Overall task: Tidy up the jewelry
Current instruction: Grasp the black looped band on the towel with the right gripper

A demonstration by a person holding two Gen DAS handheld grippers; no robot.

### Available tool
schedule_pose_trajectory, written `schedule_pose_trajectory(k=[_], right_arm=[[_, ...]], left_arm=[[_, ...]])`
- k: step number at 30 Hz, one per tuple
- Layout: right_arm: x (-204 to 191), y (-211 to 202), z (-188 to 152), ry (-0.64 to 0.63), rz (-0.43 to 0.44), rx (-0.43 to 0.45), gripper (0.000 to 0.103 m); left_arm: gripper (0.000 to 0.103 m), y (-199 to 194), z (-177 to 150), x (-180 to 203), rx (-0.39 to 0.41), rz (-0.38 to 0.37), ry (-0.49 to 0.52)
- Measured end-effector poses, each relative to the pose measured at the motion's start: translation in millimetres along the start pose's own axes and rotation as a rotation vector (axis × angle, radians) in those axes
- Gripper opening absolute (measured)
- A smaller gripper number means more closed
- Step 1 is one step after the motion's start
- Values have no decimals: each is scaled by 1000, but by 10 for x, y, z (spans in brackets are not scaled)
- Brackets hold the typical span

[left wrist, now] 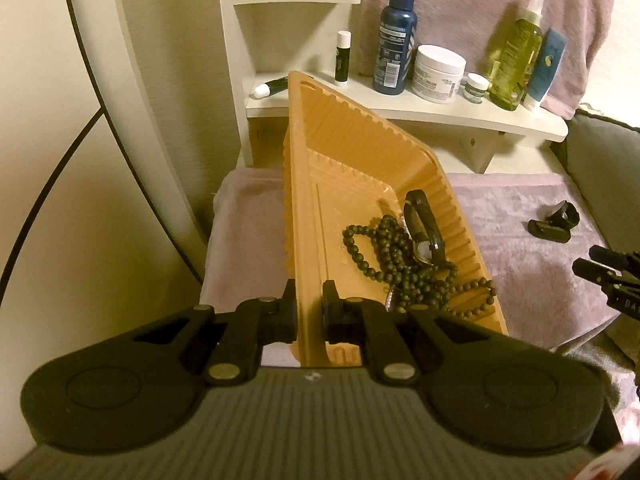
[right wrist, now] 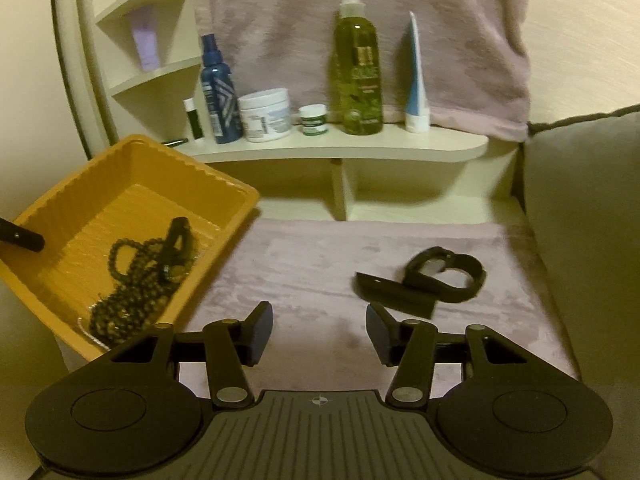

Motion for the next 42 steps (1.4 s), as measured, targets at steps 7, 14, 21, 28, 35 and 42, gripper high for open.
schedule_pose_trajectory(k=[7,14,21,28,35,42], right_arm=[[160,7,-20,2,-6,-4,53],[293,35,-37,-47,-6,-17,53],[494,100,-82,-77,-33,-51,54],[678,238,-19,-147,-41,-69,54],[778,392,137,-250,-15,-92,54],[817,528,132,-505,-15,-183,49]], left_arm=[[10,24,2,-19,-4,-9,11],[10,56,11,-52,-14,-18,26],[10,85,19,-88,-16,-35,45],[10,99,26,-103,-22,-43,51],[10,97,33,-91,-25,-35,49],[10,111,30,-89,-29,-32,54]])
Point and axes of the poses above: each gripper's, at about its wrist camera, not at the fingertips, and y roughly the way its jaws point, x to its right, z to its top, the point moved 5 cm from there along y, roughly the way its jaws point, and after that the axes turned 3 degrees about z, right-handed, at the moved point
